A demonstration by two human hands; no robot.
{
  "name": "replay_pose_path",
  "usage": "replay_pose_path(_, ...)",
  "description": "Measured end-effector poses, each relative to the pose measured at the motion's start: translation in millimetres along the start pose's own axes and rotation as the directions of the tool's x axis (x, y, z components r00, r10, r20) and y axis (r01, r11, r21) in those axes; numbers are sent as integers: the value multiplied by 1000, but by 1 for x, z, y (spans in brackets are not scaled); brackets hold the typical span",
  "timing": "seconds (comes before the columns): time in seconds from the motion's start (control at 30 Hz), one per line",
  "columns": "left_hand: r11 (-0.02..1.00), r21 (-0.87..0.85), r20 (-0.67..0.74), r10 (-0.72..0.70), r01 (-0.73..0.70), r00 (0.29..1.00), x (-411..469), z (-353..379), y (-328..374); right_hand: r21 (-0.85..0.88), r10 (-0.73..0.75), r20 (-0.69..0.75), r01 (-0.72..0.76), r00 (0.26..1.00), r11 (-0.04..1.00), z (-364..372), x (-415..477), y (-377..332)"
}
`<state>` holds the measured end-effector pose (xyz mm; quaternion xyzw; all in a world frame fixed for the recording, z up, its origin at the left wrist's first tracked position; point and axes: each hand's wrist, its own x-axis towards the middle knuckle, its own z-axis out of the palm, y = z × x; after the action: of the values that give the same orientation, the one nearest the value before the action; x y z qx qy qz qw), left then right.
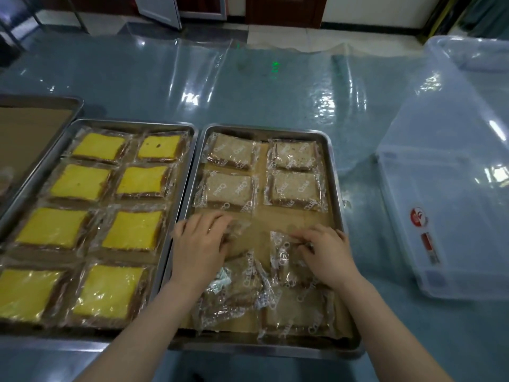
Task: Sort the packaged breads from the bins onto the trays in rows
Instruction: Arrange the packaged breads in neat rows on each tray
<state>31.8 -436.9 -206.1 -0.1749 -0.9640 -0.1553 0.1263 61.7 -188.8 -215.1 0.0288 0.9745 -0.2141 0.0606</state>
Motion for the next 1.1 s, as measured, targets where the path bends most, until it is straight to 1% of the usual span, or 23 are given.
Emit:
replay_pose_path(0.07, 998, -39, 232, -30, 40, 972, -15, 10, 3, 4, 1, -1, -1, 1000, 1000, 2, 0, -1)
replay_pose_path(0.13, 992, -59, 409, -74, 108, 909, -27, 22, 1, -3, 1, -8, -1, 1000, 1000, 3, 0, -1)
replay_pose_path(0.17, 994, -46, 447, -68, 99, 892, -31, 27, 0, -14, 3, -4, -3, 1000, 1000, 3, 0, 0)
replay_pose_path(0.23, 998, -11, 479, -54, 68, 876, -37, 32, -2, -24, -10, 31, 10, 999, 1000, 6, -3, 3)
replay_pose_path(0.33, 998, 36, 520, -58, 46, 852, -40, 30, 1, -48, -66, 128, 73, 990, 996, 12, -11, 4)
replay_pose_path(0.37, 998, 49, 523, -58, 39, 850, -41, 30, 2, -86, -74, 144, 86, 987, 993, 13, -14, 3)
replay_pose_path(0.43, 998, 55, 530, -64, 41, 846, -42, 31, 3, -187, -66, 129, 89, 989, 978, 15, -21, 1)
replay_pose_path(0.5, 997, 60, 526, -67, 42, 848, -42, 32, 2, -242, -52, 120, 80, 991, 967, 18, -32, 0)
replay_pose_path(0.6, 996, 86, 528, -65, 23, 847, -43, 34, 2, -248, -51, 226, 108, 973, 963, 23, -40, 0)
replay_pose_path(0.73, 996, 87, 524, -70, 28, 849, -43, 36, 3, -281, -95, 278, 175, 956, 944, 25, -1, -8)
replay_pose_path(0.83, 995, 91, 481, -78, 38, 873, -44, 32, 4, -296, -123, 284, 209, 951, 932, 27, 23, -15)
replay_pose_path(0.93, 997, 76, 353, -38, 12, 935, -51, 26, 8, -269, -160, 235, 222, 959, 937, 31, 18, -14)
replay_pose_path(1.0, 1000, 6, 229, 24, -26, 973, -57, 22, 9, -241, -168, 197, 214, 966, 947, 31, 7, -9)
replay_pose_path(1.07, 994, -57, 103, 103, -98, 989, -59, 22, 8, -230, -157, 181, 197, 971, 953, 28, -3, -4)
replay_pose_path(1.1, 988, -73, 73, 141, -135, 987, -59, 23, 7, -219, -151, 159, 184, 976, 958, 25, -5, -3)
